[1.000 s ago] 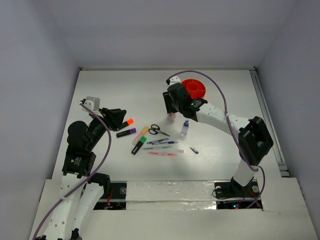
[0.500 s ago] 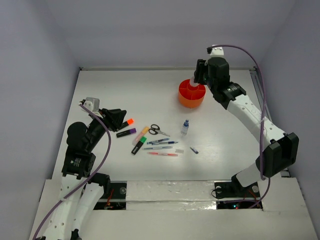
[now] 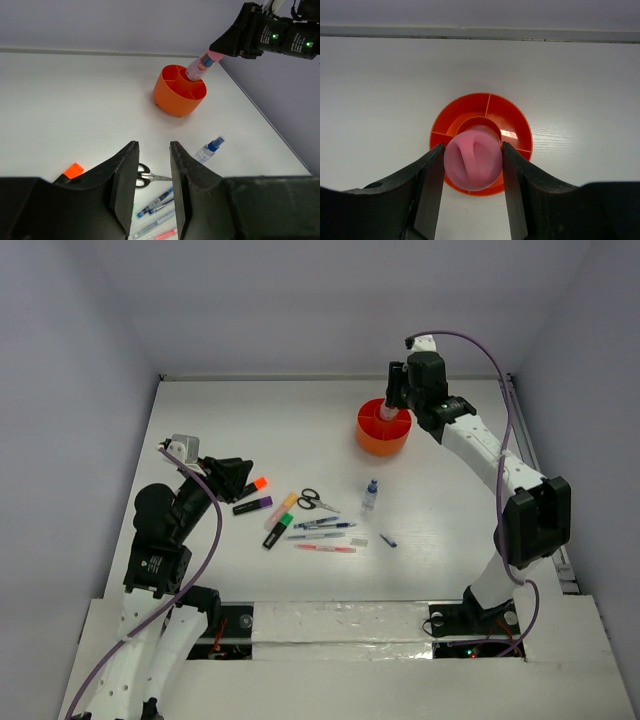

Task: Sort the stationery into containers
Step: Place the stationery in the storage box.

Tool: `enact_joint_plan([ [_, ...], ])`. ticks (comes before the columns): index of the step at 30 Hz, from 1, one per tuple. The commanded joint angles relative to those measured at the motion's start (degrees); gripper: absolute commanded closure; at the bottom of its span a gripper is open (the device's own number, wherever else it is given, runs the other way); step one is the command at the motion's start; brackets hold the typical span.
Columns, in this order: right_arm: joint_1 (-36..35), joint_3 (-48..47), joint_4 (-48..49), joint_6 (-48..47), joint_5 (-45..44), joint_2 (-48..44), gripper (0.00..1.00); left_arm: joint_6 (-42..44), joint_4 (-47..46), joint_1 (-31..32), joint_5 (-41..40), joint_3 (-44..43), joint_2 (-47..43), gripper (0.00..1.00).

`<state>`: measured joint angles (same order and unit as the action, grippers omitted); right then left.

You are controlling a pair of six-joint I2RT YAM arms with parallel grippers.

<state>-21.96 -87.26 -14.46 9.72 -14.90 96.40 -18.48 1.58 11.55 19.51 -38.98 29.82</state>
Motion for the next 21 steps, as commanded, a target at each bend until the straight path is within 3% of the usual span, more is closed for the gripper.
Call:
enact_joint_plan([
  [1, 0.33, -3.97, 4.79, -1.45, -0.13, -0.07, 0.82, 0.29, -2.20, 0.23, 0.44, -0.92, 0.15, 0.72],
  [9, 0.33, -4.66, 4.62, -2.07, -0.40, 2.82, 0.80, 0.20, -2.20, 0.23, 0.53, -0.83, 0.15, 0.72],
  [21, 0.33, -4.58, 2.95, -1.45, 0.66, 8.19, 0.61, 0.20, -2.20, 0.23, 0.44, -0.74, -0.38, 0.72],
])
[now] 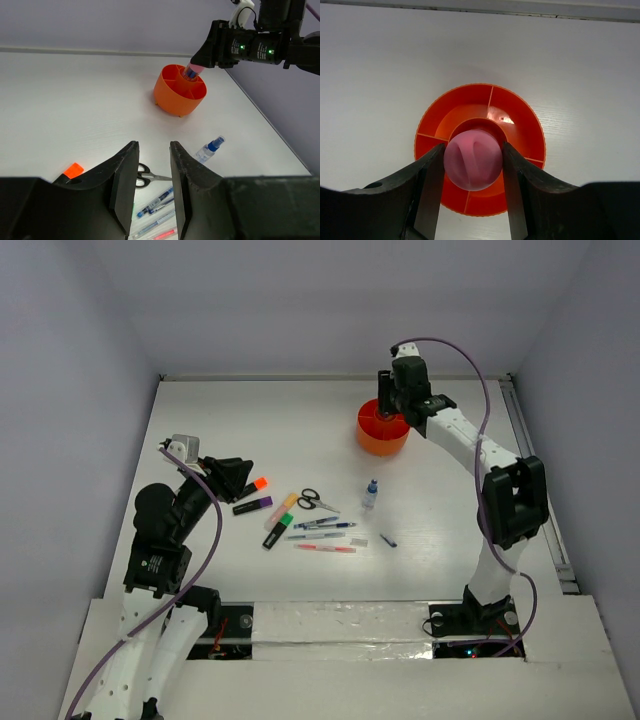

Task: Sort the stationery into containers
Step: Place the stationery in the storage box, then pick up the stationery from the center of the board.

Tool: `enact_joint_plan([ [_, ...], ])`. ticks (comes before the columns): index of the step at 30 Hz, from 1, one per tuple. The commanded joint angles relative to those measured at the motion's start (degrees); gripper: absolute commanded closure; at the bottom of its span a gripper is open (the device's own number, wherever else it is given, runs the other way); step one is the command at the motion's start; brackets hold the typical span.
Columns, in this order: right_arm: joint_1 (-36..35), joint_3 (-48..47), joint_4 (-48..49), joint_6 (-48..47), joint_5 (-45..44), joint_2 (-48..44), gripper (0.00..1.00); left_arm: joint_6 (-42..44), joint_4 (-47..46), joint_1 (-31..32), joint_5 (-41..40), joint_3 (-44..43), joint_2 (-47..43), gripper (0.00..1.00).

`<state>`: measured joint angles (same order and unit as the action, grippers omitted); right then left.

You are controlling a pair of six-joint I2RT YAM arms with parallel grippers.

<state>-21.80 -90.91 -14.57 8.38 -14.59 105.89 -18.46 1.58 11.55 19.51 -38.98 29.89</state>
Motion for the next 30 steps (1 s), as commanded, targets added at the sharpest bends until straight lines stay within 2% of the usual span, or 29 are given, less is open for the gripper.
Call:
enact_joint_plan([
  [1, 0.18, -0.84, 3.14, 0.05, 0.44, -1.56, 0.58, 0.18, -2.11, 0.23, 0.44, -0.74, -0.36, 0.72],
  [2, 0.18, -0.67, 3.14, 0.14, 0.53, -2.08, 0.48, 0.18, -2.11, 0.23, 0.44, -0.83, -0.45, 0.72],
  [5, 0.18, 0.03, 3.67, 0.14, 1.58, -3.49, 0.30, 0.18, -2.20, 0.23, 0.44, -0.75, -0.62, 0.72],
  [8, 0.18, 0.47, 4.20, -0.03, 3.07, -5.07, 0.20, 0.18, -2.20, 0.23, 0.53, -0.74, -0.62, 0.72],
  [12, 0.18, 2.84, 4.80, 1.19, 4.48, -7.61, 0.17, 0.18, -2.11, 0.23, 0.44, -0.74, -0.80, 0.72],
  [13, 0.18, 5.98, 5.33, 1.89, 5.44, -10.41, 0.18, 0.09, -2.11, 0.23, 0.36, -0.66, -0.80, 0.72],
  [14, -0.78, 8.27, 6.38, 2.42, 7.01, -12.26, 0.32, 0.18, -2.20, 0.23, 0.36, -0.74, -0.88, 0.72],
  [15, -1.48, 10.91, 8.57, 3.82, 7.47, -14.37, 0.51, 0.18, -2.11, 0.23, 0.27, -0.74, -0.80, 0.72],
  [17, -4.82, 19.78, 10.69, 5.58, 8.78, -20.96, 0.98, 0.18, -2.11, 0.23, 0.36, -0.74, -0.71, 0.72],
  [19, -9.45, 25.58, 12.80, 7.52, 8.44, -25.01, 1.00, 0.18, -2.11, 0.23, 0.53, -0.83, -0.62, 0.72],
  [20, -11.14, 30.48, 12.98, 8.05, 6.70, -28.33, 0.98, 0.18, -2.11, 0.23, 0.53, -0.83, -0.62, 0.73],
  [21, -12.46, 32.62, 12.72, 8.75, 6.16, -29.93, 0.89, 0.18, -2.11, 0.23, 0.36, -0.83, -0.62, 0.78],
  [22, -13.61, 34.56, 12.29, 9.02, 5.89, -31.43, 0.74, 0.18, -2.11, 0.23, 0.44, -0.83, -0.62, 0.81],
  [23, -15.53, 37.53, 11.67, 9.46, 5.02, -34.40, 0.39, 0.09, -2.11, 0.23, 0.36, -0.83, -0.62, 0.84],
  [24, -16.07, 38.96, 10.71, 10.07, 5.01, -36.00, 0.25, 0.18, -2.11, 0.23, 0.44, -0.83, -0.53, 0.90],
  [26, -16.86, 41.33, 9.74, 10.51, 5.45, -38.90, 0.05, 0.09, -2.11, 0.23, 0.18, -0.75, -0.53, 0.92],
  [30, -16.87, 43.71, 5.44, 10.61, 6.07, -40.85, 0.05, 0.09, -2.29, 0.23, 0.62, -0.83, -0.45, 0.91],
])
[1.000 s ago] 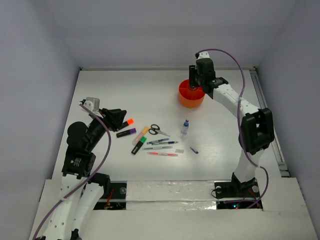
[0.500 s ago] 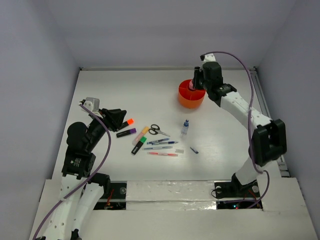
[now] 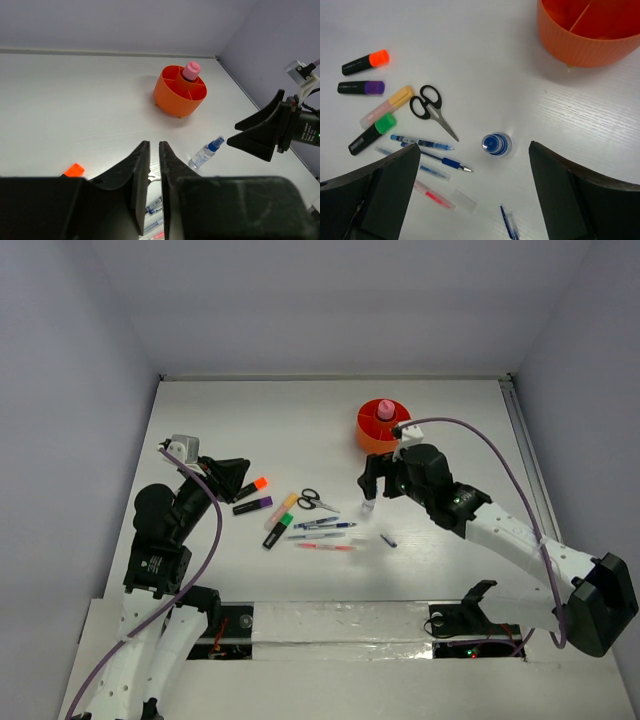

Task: Sort the stationery into containers
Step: Pick up the stationery from the center of the board.

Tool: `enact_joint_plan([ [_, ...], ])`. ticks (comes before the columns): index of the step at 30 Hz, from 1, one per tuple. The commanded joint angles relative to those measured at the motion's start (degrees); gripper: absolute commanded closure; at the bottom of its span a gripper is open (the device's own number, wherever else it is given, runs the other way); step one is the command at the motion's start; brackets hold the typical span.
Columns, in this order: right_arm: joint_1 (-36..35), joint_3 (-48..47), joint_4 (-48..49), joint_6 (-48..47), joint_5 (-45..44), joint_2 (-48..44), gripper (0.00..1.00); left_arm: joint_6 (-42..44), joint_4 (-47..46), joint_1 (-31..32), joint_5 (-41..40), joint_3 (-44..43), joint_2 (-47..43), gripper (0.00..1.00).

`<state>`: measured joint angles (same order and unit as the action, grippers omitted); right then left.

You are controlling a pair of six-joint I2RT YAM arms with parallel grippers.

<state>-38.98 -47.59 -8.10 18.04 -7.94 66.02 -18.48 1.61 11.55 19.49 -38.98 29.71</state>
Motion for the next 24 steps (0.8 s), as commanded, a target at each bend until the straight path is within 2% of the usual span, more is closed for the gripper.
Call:
enact_joint_plan([
  [1, 0.31, 0.48, -1.65, 0.68, -1.10, 0.24, 0.05, 0.02, -2.40, 0.23, 0.64, -0.83, -0.18, 0.88],
  [3, 0.31, -0.21, -2.27, -0.02, -1.11, 2.17, 0.11, 0.02, -2.57, 0.23, 0.73, -0.75, -0.10, 0.85],
  [7, 0.31, -1.62, -0.08, -0.81, -1.02, 6.83, 0.19, 0.02, -2.40, 0.23, 0.47, -0.66, -0.18, 0.85],
  [9, 0.31, -3.90, 0.19, -1.52, -1.28, 10.60, 0.26, 0.11, -2.31, 0.75, 0.38, -0.74, -0.27, 0.84],
  [10, 0.31, -3.91, -0.16, -1.52, -1.20, 10.62, 0.26, 0.11, -2.31, 0.75, 0.46, -0.74, -0.27, 0.84],
  [14, 0.31, -5.67, -0.25, -1.87, -1.63, 13.34, 0.44, 0.20, -2.22, 0.75, 0.38, -0.83, -0.27, 0.84],
  [16, 0.31, -5.41, -0.08, -1.70, -1.72, 13.52, 0.45, 0.20, -2.13, 0.75, 0.29, -0.92, -0.27, 0.84],
  [19, 0.31, -4.44, -0.08, -1.17, -1.72, 13.35, 0.59, 0.20, -2.13, 0.75, 0.38, -0.92, -0.18, 0.84],
  [20, 0.31, -4.26, -0.08, -1.08, -1.72, 13.17, 0.68, 0.20, -2.22, 0.75, 0.38, -0.92, -0.10, 0.84],
  [24, 0.31, -4.61, 0.01, -1.08, -3.22, 12.03, 0.83, 0.29, -2.13, 0.75, 0.12, -1.01, -0.10, 0.83],
])
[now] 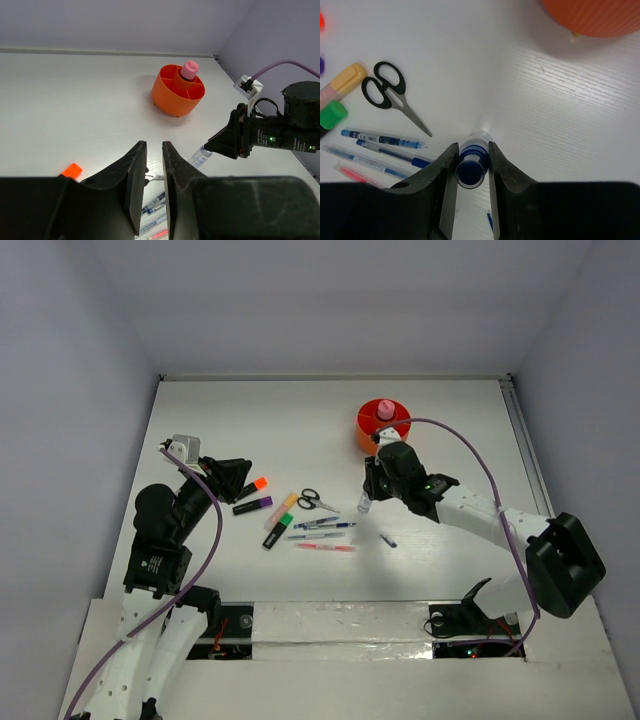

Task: Sort the stationery into containers
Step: Pick up the stationery from the center of the board.

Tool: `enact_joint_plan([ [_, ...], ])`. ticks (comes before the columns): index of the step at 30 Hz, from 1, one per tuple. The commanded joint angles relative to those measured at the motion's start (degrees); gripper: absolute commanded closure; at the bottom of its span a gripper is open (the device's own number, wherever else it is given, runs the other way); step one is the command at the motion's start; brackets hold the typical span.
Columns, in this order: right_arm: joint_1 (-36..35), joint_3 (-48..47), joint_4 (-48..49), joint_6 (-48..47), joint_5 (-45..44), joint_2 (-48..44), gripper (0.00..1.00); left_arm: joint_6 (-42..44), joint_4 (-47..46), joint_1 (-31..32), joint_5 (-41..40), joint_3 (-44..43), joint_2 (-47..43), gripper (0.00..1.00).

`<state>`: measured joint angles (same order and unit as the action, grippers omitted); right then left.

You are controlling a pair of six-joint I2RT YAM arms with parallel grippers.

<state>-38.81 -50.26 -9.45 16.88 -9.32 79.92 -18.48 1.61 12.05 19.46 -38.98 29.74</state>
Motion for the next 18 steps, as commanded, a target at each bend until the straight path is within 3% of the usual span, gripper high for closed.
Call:
enact_joint_plan([
  [1, 0.14, -3.08, 1.63, -0.01, -2.19, -2.31, 0.85, 0.37, -2.13, 0.25, 0.22, -1.01, -0.20, 0.83],
  [9, 0.14, -16.68, 4.44, -6.85, -12.37, 1.19, 0.91, 0.37, -2.13, 0.25, 0.05, -0.92, 0.06, 0.83],
  [18, 6.19, -27.34, 8.84, -10.56, -11.16, 8.32, 0.93, 0.37, -2.05, 0.25, -0.22, -0.92, -0.21, 0.82],
])
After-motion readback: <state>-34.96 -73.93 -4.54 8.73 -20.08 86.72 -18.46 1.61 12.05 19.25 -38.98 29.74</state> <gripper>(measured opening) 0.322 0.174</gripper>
